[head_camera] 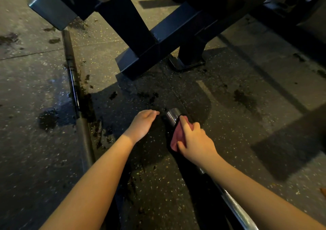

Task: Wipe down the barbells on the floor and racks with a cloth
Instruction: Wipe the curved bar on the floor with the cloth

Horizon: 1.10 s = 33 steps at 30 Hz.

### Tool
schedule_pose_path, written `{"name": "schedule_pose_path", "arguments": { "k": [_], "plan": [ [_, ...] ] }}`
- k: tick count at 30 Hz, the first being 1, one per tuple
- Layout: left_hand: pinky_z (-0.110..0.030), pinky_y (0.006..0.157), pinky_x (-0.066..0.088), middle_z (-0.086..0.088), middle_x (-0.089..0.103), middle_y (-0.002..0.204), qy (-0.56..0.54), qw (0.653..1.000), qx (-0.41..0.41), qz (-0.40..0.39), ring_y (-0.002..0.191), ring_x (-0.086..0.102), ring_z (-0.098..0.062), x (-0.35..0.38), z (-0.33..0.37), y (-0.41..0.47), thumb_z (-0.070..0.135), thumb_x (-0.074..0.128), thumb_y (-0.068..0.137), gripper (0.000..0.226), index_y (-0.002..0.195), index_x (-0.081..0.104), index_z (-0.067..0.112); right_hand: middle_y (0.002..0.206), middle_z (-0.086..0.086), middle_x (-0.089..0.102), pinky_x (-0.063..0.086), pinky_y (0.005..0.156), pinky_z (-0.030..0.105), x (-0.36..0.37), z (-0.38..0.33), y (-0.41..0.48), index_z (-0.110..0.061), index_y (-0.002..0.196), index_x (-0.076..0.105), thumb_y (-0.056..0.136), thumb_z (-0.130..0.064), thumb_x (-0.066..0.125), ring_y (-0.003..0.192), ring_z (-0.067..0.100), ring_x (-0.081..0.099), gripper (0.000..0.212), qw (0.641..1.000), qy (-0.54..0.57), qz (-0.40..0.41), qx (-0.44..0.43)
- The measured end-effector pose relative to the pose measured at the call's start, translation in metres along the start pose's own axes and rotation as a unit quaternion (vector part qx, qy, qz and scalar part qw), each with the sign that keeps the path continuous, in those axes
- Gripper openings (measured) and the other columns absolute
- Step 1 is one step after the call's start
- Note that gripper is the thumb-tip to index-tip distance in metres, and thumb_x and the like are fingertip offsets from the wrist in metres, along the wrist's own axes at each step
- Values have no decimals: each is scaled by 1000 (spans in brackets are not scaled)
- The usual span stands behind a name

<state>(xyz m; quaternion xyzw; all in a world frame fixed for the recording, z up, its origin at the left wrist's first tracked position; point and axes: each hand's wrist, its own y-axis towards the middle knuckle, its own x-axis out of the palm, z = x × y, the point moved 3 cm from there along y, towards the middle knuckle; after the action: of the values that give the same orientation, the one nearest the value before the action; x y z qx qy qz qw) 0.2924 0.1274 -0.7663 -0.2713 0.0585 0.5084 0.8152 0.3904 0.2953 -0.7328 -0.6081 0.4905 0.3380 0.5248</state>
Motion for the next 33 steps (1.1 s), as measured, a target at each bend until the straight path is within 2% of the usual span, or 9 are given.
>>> {"name": "schedule_pose_path", "arguments": {
  "k": [3,7,12,16,18,22,25,29,33],
  "plan": [
    [-29,104,33,-4,50,138,61,997,-10,35,128,42,-16,5,11,4,36,35,103,41,133,54,16,131,16,42,47,84,43,-9,2,21,-27,153,0,92,-48,50,113,35,54,82,999,-1,-8,38],
    [-42,108,26,-1,42,142,135,990,-35,23,135,27,-25,18,35,6,53,33,99,47,138,48,31,140,15,39,44,93,44,-13,15,11,-27,153,3,93,-51,49,121,35,50,80,996,65,-37,54],
    [-47,104,38,-8,46,127,108,992,-64,24,117,47,-28,41,43,10,60,46,92,50,125,56,23,140,12,39,45,95,41,-6,25,-37,-26,154,-2,93,-50,48,121,30,49,82,997,11,-55,46],
    [-48,103,38,0,43,103,136,987,-70,39,117,45,-26,43,53,8,56,45,94,48,122,56,20,130,14,50,43,86,41,-11,23,-9,-17,140,26,95,-55,42,113,34,55,62,994,5,-60,87],
    [-49,103,36,-5,50,115,155,984,-74,51,121,43,-27,46,61,8,57,42,95,49,123,56,19,122,15,56,43,84,41,-14,26,7,-17,126,36,96,-56,38,109,35,57,49,992,65,-69,85],
    [-51,106,31,-7,48,134,198,975,-84,49,129,36,-28,51,62,7,56,33,98,51,130,49,20,138,13,47,38,101,34,-5,48,-9,-23,151,22,102,-34,40,124,30,48,53,973,208,-89,34],
    [-49,106,29,-5,46,138,206,975,-68,45,131,33,-27,51,56,7,54,28,100,51,135,45,21,145,7,43,31,105,25,0,59,-27,-26,151,27,98,-16,45,130,21,42,57,958,273,-76,31],
    [-49,104,30,-3,50,131,209,975,-62,52,128,35,-25,53,52,8,52,26,101,44,122,50,22,139,15,43,41,95,35,-3,32,-15,-17,149,22,93,-44,52,122,34,49,68,989,120,-56,67],
    [-48,105,29,-3,48,133,222,971,-75,45,130,34,-26,54,56,10,51,25,101,46,126,48,21,118,18,59,41,78,36,-16,28,11,-13,123,45,99,-49,41,107,37,58,43,990,121,-21,69]
  ]
}}
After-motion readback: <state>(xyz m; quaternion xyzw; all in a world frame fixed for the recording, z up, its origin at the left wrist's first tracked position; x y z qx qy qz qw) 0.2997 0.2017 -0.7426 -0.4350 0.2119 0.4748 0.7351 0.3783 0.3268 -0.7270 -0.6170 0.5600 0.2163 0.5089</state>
